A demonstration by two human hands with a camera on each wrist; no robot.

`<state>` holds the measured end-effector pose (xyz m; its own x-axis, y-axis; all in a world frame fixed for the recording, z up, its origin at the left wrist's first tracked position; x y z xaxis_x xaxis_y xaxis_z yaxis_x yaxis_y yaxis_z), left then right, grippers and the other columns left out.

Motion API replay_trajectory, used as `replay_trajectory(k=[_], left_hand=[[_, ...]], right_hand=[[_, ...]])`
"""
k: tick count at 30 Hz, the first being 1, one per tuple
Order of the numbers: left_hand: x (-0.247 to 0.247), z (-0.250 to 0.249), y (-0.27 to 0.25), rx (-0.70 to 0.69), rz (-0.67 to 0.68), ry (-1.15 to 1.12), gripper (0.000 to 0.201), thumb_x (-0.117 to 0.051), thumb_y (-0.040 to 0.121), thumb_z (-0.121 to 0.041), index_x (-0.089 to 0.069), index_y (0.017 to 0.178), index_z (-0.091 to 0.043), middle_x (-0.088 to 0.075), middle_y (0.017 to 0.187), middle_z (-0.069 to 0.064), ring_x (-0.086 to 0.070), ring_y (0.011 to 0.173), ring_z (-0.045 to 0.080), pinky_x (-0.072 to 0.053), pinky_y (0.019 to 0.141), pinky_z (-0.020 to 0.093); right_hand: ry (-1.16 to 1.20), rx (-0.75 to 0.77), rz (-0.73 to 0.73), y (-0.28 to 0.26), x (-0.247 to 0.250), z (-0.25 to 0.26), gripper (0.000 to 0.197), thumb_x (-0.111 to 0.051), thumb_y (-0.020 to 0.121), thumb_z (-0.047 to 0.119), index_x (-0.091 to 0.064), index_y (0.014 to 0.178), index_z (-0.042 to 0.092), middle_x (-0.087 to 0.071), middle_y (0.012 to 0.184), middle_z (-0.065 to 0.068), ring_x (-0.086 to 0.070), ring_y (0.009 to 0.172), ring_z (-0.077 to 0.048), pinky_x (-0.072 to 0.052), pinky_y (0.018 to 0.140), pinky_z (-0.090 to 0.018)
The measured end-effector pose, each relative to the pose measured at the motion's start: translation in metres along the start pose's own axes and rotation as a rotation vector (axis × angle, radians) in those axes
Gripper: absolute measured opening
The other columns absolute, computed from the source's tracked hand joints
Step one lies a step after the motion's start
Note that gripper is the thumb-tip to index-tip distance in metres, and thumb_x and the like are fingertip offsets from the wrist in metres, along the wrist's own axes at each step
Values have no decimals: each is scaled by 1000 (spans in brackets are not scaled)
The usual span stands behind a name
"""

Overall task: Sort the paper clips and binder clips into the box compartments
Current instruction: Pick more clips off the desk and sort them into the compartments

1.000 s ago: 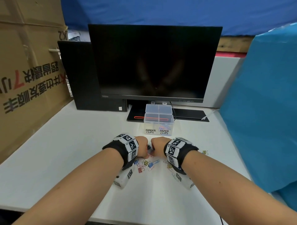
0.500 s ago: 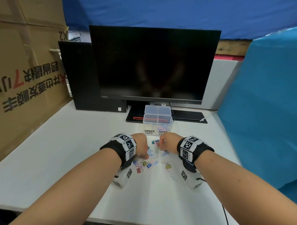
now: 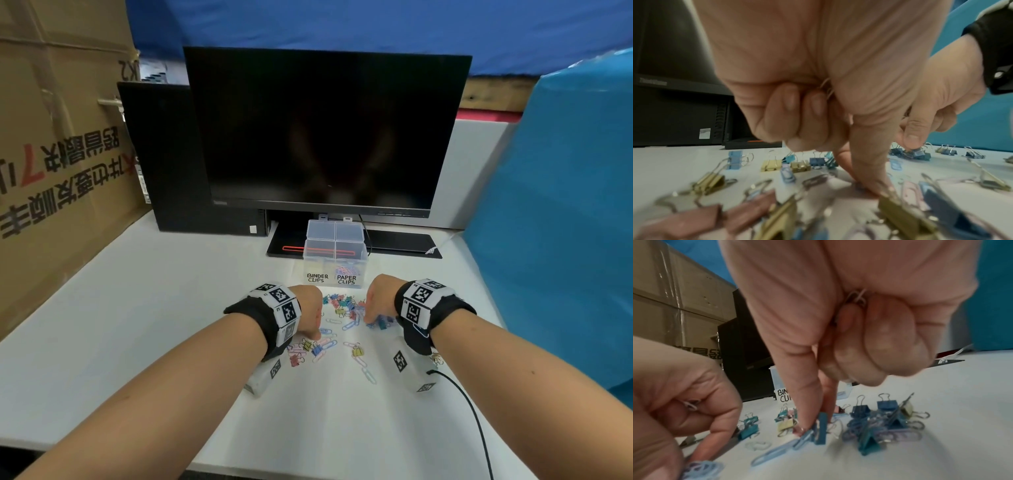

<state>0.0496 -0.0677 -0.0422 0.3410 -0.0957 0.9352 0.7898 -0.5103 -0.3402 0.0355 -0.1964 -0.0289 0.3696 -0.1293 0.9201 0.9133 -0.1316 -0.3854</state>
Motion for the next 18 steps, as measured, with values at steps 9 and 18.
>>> replay_trajectory(k=[9, 18], left_hand=[[-8, -4, -1, 31, 70, 85, 25, -62, 89, -25, -49, 70, -14, -53, 77, 1, -52, 81, 18, -45, 72, 26], [-6, -5, -9, 53, 64, 11, 24, -61, 88, -21, -63, 108, -8, -47, 67, -4, -52, 79, 18, -42, 70, 27]], right_hand=[[-69, 31, -205, -8, 20, 10, 25, -58, 89, 21, -65, 105, 2, -62, 91, -9, -56, 79, -21, -48, 74, -27], [-75, 351, -1, -30, -19, 70, 61, -78, 73, 34, -53, 125, 14, -60, 123, -6, -57, 112, -24, -47, 87, -31]])
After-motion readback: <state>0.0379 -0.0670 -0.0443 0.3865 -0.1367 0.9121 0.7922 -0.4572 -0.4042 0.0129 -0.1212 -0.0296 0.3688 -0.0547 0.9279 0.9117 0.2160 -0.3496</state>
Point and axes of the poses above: each hand's wrist, its own y-axis towards the middle knuckle, its own x-axis out of the back of the hand, z = x × y, the point moved 9 cm from there along y, towards the middle knuckle
